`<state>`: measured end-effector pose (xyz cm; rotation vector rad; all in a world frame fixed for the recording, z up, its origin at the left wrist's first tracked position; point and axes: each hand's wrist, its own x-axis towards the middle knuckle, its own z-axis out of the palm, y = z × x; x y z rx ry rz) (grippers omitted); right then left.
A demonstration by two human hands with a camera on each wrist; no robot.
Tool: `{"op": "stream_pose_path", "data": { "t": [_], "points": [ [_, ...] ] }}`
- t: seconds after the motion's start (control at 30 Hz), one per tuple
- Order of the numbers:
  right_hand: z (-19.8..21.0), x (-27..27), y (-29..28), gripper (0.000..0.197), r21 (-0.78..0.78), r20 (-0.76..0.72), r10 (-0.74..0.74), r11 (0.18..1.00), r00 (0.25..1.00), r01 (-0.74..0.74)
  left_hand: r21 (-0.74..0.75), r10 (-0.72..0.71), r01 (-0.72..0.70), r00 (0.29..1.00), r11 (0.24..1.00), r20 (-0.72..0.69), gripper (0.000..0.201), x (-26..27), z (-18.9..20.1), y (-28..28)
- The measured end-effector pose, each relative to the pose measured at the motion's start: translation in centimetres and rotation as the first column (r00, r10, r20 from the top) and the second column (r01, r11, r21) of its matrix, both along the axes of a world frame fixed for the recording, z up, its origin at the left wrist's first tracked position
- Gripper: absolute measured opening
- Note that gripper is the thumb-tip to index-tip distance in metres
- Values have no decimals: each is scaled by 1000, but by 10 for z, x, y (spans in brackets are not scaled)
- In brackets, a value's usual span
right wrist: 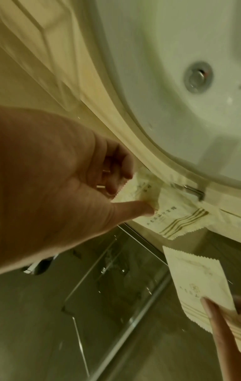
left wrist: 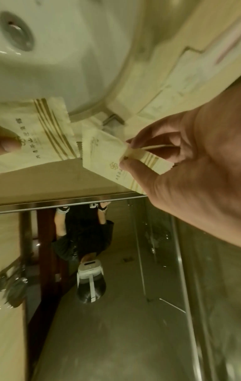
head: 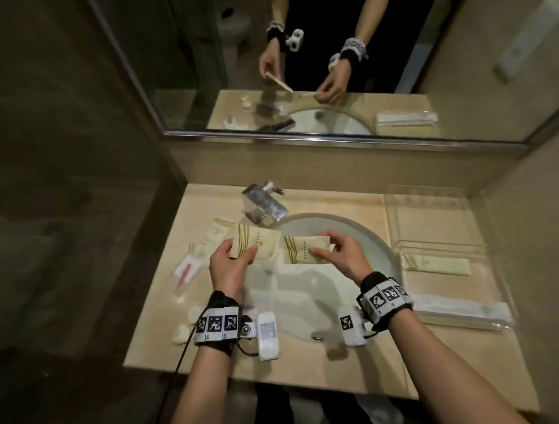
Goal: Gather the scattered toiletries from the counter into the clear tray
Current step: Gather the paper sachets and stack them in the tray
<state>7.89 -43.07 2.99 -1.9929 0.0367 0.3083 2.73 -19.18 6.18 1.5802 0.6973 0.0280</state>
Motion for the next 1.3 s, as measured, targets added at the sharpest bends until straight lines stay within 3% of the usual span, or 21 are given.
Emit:
{"op": "stream_pose_path", "data": {
  "t": [0.23, 0.33, 0.43, 0.5, 0.6, 0.67, 0.97, 1.17, 1.3],
  "points": [
    [-8, -27, -162, 33, -65, -46, -256, 965, 965, 253, -47, -196, 197, 980, 979, 36, 24, 18, -6, -135],
    [-20, -38, -222, 38, -166, -75, -364, 922, 928, 348, -61, -267, 267, 964, 962, 3, 22, 20, -17, -187],
    [-36, -48, -268, 30, -257, -155, -411, 895, 898, 365, -84, -300, 296, 953, 952, -42, 22, 18, -30, -229],
    [-49, -53, -287, 37, -255, -241, -420, 897, 875, 360, -87, -308, 301, 949, 950, -75, 21, 15, -38, -248],
    [-60, -53, -298, 61, -287, -312, -425, 895, 850, 341, -83, -301, 294, 948, 952, -101, 18, 9, -44, -264],
    [-64, -50, -298, 66, -305, -318, -437, 887, 841, 346, -69, -295, 288, 949, 955, -110, 18, 6, -45, -268],
    [-77, -40, -288, 55, -384, -282, -389, 884, 877, 268, -54, -243, 238, 963, 970, -114, 14, 5, -43, -261],
    [-81, -38, -285, 40, -420, -258, -488, 834, 834, 358, -65, -256, 250, 961, 966, -106, 19, 9, -48, -259],
    [-80, -41, -282, 36, -425, -256, -478, 836, 840, 346, -82, -278, 270, 954, 959, -109, 24, 14, -51, -260]
  ]
}}
